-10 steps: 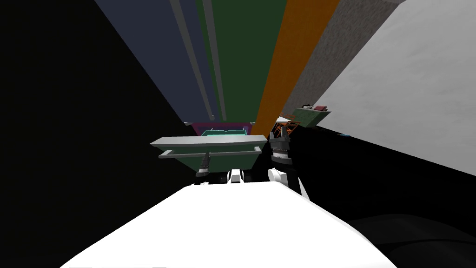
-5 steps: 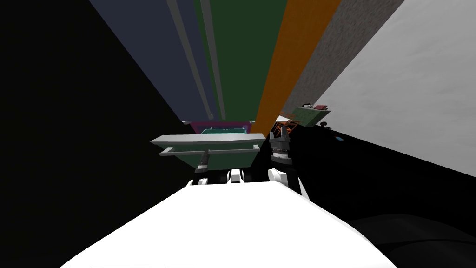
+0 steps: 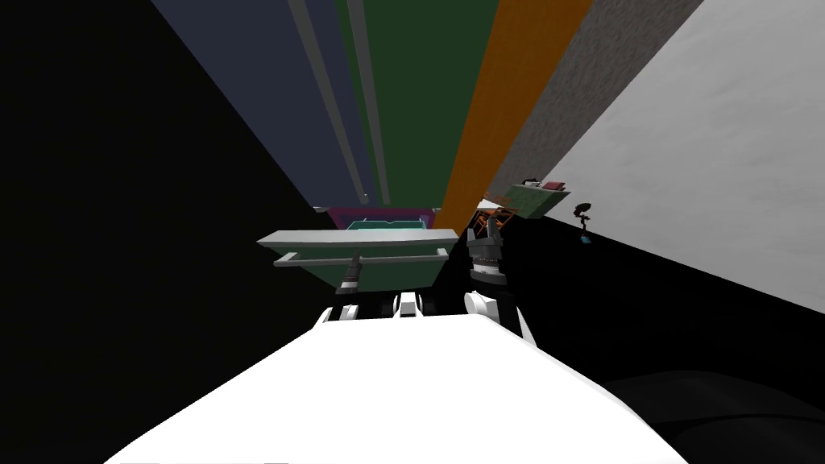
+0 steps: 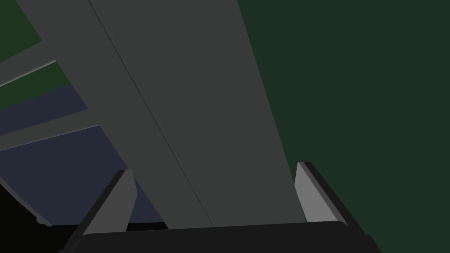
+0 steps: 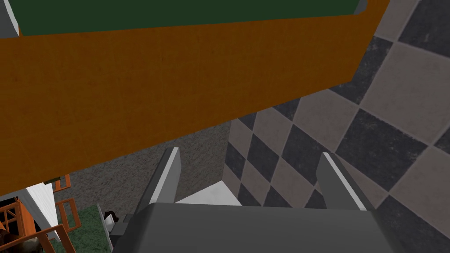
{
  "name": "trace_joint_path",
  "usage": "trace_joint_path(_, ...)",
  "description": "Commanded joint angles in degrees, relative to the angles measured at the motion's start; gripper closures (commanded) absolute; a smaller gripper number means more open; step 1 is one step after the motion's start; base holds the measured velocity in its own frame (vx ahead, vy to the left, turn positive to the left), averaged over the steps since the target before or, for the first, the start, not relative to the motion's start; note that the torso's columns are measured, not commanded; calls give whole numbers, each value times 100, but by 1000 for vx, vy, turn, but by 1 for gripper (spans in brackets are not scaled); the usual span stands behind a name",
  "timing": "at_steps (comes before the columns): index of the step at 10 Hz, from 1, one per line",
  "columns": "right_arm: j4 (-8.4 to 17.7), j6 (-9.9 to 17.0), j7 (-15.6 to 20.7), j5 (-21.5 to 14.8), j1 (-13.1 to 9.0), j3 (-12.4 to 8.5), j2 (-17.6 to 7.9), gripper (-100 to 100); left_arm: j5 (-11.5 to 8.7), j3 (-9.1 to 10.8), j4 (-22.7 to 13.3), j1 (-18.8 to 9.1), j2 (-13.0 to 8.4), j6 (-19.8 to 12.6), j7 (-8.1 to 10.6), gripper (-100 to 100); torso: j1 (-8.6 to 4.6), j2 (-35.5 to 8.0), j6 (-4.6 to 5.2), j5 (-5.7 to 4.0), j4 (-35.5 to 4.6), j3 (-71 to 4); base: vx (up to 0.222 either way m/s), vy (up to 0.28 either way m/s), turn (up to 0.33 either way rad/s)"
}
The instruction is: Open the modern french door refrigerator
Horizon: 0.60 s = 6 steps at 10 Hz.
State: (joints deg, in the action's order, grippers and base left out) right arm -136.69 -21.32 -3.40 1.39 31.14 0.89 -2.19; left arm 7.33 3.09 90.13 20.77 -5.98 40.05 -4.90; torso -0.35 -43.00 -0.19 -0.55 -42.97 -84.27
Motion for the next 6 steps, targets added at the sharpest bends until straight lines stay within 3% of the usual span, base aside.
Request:
trace_joint_path(1,0,0,0,0,0,0,0,0,0,-3,-16,13,1,-31,6,0,3,12,9,15,18,-2,0,0,0)
trace_joint_path(6,0,0,0,0,0,0,0,0,1,-11,-86,63,8,-87,13,0,27,67,21,48,61,-29,0,0,0)
